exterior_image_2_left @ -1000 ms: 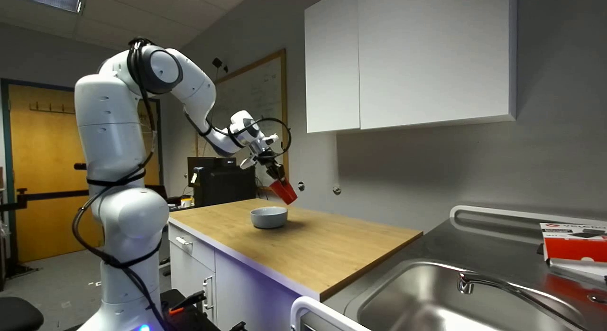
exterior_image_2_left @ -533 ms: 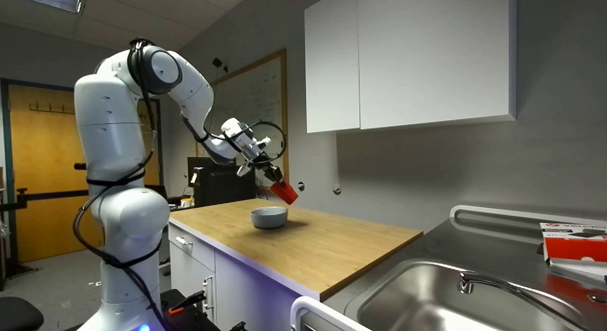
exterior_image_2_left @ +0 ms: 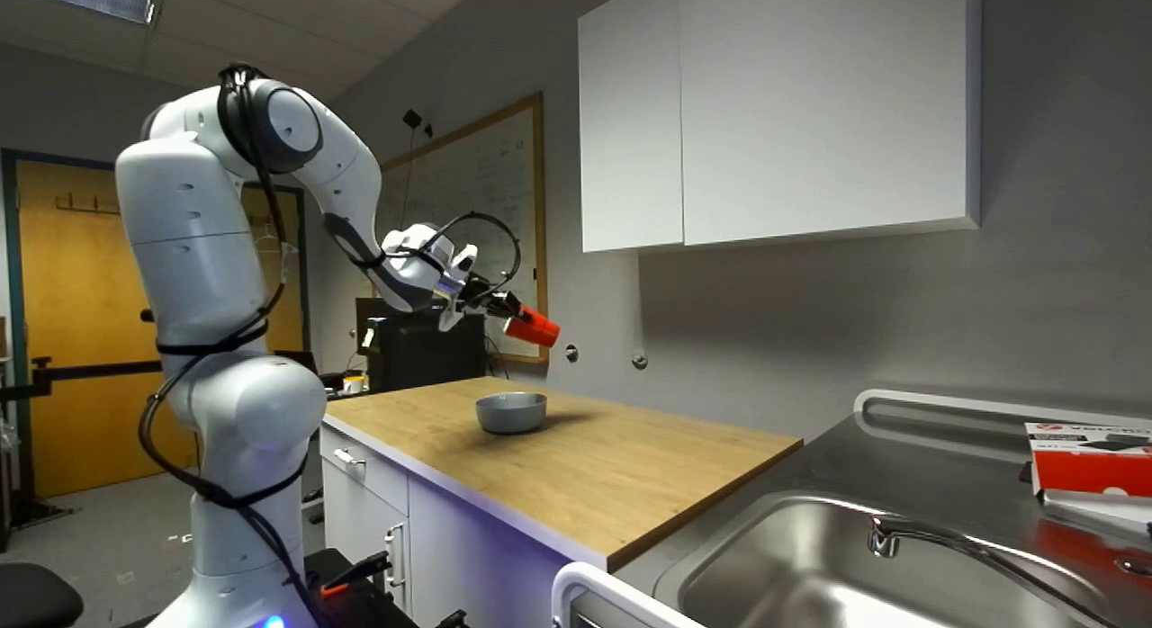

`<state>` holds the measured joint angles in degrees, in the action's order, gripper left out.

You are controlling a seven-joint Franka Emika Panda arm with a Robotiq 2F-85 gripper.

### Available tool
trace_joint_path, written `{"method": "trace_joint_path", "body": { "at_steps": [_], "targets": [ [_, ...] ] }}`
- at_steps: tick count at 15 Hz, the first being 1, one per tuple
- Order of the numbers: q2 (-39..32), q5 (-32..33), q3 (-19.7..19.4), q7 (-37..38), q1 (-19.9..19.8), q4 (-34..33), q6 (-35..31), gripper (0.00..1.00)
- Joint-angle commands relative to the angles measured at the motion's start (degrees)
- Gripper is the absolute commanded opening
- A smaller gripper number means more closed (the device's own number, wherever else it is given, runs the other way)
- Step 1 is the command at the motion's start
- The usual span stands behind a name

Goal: Pour the beans from the cup into the bowl

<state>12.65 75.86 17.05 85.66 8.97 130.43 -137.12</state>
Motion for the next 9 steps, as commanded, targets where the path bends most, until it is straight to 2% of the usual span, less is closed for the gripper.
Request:
{"method": "trace_joint_path", "body": {
  "at_steps": [1, 5, 9],
  "targets": [
    [2.3, 10.7, 0.5, 8.2, 1.7, 1.8, 2.5, 0.02],
    [1.9, 18.9, -0.1, 13.9, 3.8, 3.1, 5.1, 0.02],
    [0.5, 22.5, -1.0, 14.2, 4.7, 6.2, 4.8, 0.02]
  ]
}}
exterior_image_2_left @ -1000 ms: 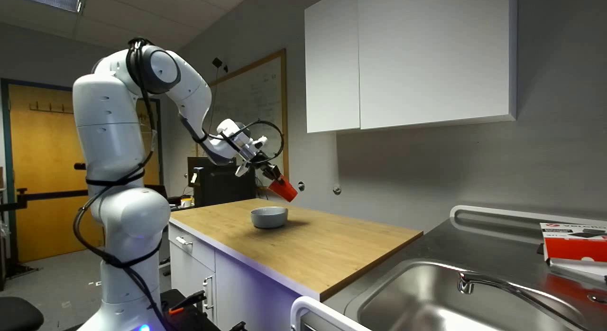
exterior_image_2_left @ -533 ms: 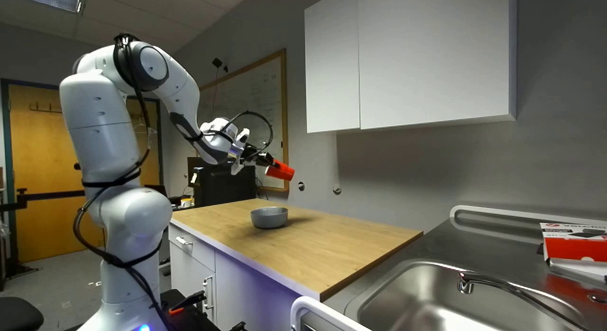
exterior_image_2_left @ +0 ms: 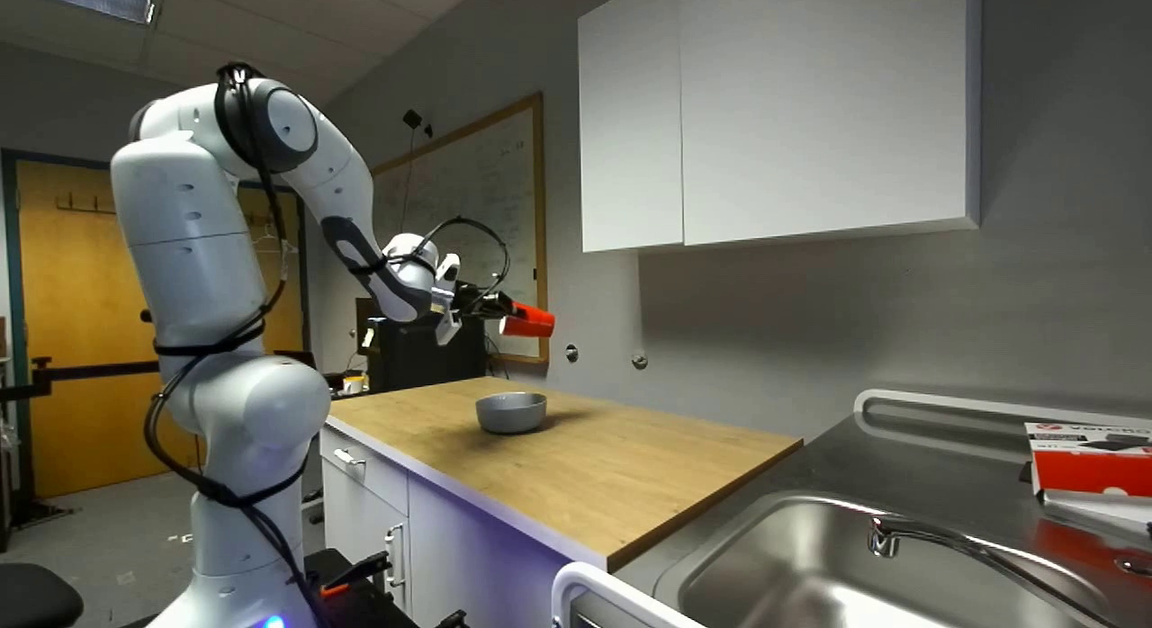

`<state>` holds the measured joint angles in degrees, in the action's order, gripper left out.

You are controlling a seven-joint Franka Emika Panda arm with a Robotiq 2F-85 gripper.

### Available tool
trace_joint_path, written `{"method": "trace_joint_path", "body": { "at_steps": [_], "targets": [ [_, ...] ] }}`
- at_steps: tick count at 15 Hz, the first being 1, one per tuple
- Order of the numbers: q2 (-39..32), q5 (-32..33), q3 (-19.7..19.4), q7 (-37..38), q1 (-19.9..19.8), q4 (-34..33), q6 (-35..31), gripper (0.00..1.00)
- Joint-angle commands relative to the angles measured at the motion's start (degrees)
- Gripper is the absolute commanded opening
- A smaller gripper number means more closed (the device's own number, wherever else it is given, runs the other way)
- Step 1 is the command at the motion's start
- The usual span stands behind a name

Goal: Pour the beans from the cup into the bowl

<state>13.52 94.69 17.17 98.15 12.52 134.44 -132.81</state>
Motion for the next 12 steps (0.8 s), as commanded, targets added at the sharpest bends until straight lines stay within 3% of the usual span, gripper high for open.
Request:
{"method": "trace_joint_path", "body": {
  "at_steps": [1, 5, 8, 12],
  "targets": [
    [-1.3, 5.1, -1.4, 1.8, 1.1, 3.0, 0.5, 0.02],
    [-6.2, 16.5, -2.0, 6.0, 0.8, 4.9, 2.9, 0.03],
    [-10.7, 27.7, -1.8, 13.2, 1.1, 4.9, 11.1, 0.02],
    [-15.4, 32.6, -1.8, 16.0, 1.0, 4.8, 20.0, 0.02]
  ]
}}
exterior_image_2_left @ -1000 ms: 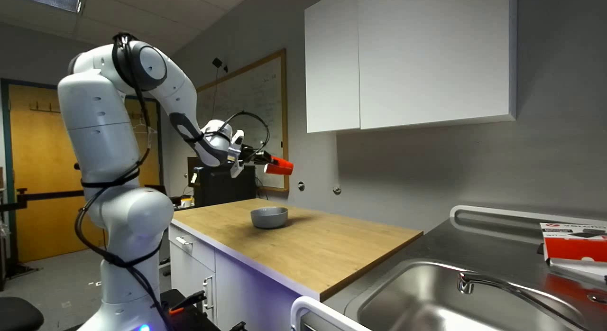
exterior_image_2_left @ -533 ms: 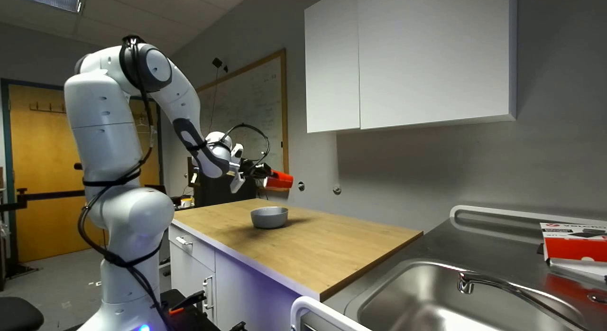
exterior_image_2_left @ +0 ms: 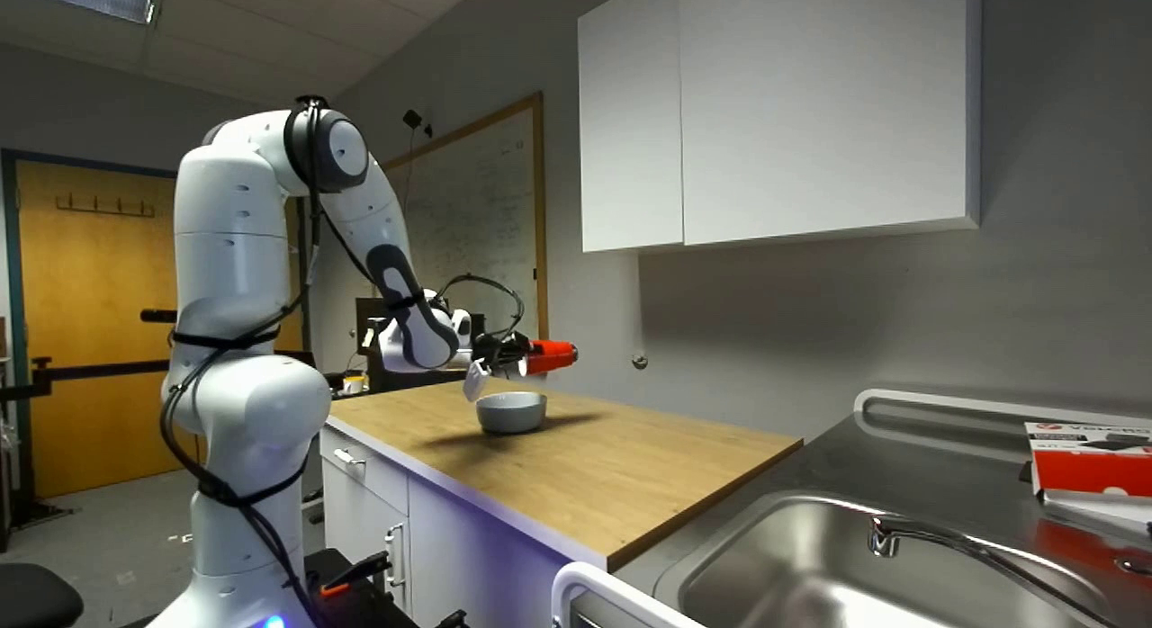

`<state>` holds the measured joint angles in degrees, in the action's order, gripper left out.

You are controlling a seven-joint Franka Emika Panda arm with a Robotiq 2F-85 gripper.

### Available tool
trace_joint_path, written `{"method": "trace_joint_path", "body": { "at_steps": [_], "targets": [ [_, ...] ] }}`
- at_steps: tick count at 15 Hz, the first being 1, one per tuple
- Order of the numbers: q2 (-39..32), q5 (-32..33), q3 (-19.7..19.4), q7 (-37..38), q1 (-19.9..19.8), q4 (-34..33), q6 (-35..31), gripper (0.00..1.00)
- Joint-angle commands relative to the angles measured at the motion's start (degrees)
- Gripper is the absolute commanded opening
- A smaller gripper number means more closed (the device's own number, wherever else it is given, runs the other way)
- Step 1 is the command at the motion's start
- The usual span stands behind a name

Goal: Pour the beans from the cup into the bowl

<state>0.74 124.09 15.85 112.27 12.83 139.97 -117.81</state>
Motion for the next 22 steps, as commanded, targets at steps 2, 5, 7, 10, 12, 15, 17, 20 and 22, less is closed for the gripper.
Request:
{"method": "trace_joint_path", "body": {
  "at_steps": [2, 5, 7, 10, 12, 15, 17, 20, 22],
  "targets": [
    [-4.2, 3.8, -0.3, 2.1, 0.8, -0.8, 8.0, 0.02],
    [-5.7, 5.1, -0.2, 2.0, 0.9, -0.8, 11.5, 0.02],
    [-6.2, 6.0, -0.1, 1.8, 1.0, -0.7, 13.2, 0.02],
    [-6.8, 8.5, -0.1, 1.7, 1.2, -0.5, 16.8, 0.02],
    [-7.2, 10.1, 0.0, 1.8, 1.4, -0.4, 19.6, 0.01],
    [-7.7, 11.6, 0.0, 1.6, 1.6, -0.3, 22.9, 0.01],
    [-8.1, 12.5, 0.0, 1.4, 1.6, -0.3, 24.2, 0.01],
    [-8.4, 13.1, 0.1, 0.8, 1.6, -0.3, 25.1, 0.01],
    [-8.5, 12.6, 0.1, -0.2, 1.6, -0.3, 25.3, 0.02]
  ]
}}
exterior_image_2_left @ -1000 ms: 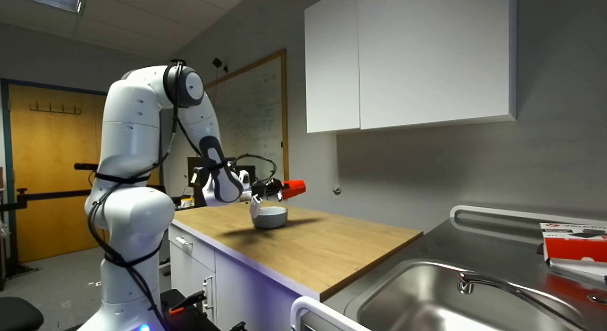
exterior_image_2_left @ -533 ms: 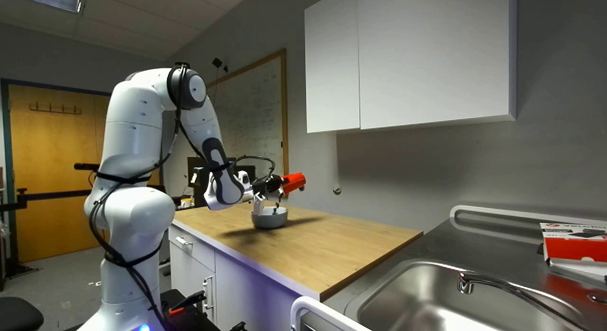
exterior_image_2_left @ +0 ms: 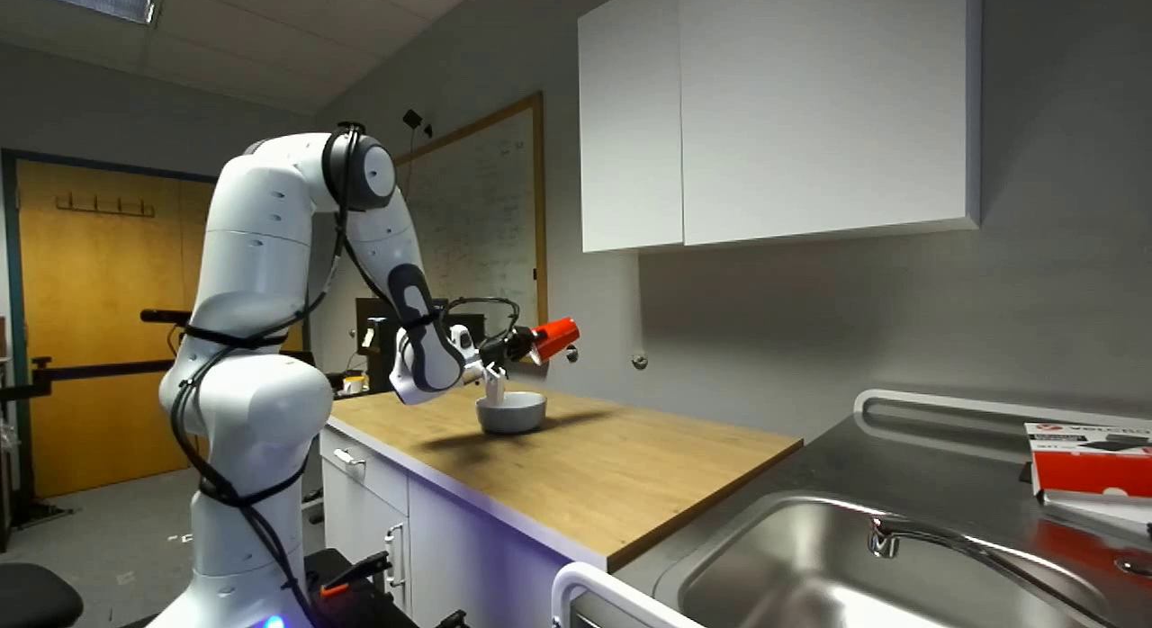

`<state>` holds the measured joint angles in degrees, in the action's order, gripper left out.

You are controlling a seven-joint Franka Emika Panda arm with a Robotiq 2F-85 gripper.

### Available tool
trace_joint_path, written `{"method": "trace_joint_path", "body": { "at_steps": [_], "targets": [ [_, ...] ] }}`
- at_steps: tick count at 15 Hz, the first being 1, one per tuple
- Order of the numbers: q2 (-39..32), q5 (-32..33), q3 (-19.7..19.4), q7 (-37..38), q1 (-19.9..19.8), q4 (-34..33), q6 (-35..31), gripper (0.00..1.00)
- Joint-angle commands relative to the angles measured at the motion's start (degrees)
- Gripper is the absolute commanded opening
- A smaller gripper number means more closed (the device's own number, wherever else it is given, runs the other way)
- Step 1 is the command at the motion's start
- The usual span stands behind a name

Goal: Pour the beans from the cup into the bowl

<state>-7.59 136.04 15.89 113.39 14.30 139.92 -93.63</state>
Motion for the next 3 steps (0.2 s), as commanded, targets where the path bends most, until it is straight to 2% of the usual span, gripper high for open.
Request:
{"method": "trace_joint_path", "body": {
  "at_steps": [1, 3],
  "targets": [
    [-0.3, 0.2, 0.1, -1.9, 0.2, -0.2, 1.7, 0.02],
    [-0.4, -0.7, 0.2, -2.9, 0.3, -0.2, 2.1, 0.02]
  ]
}}
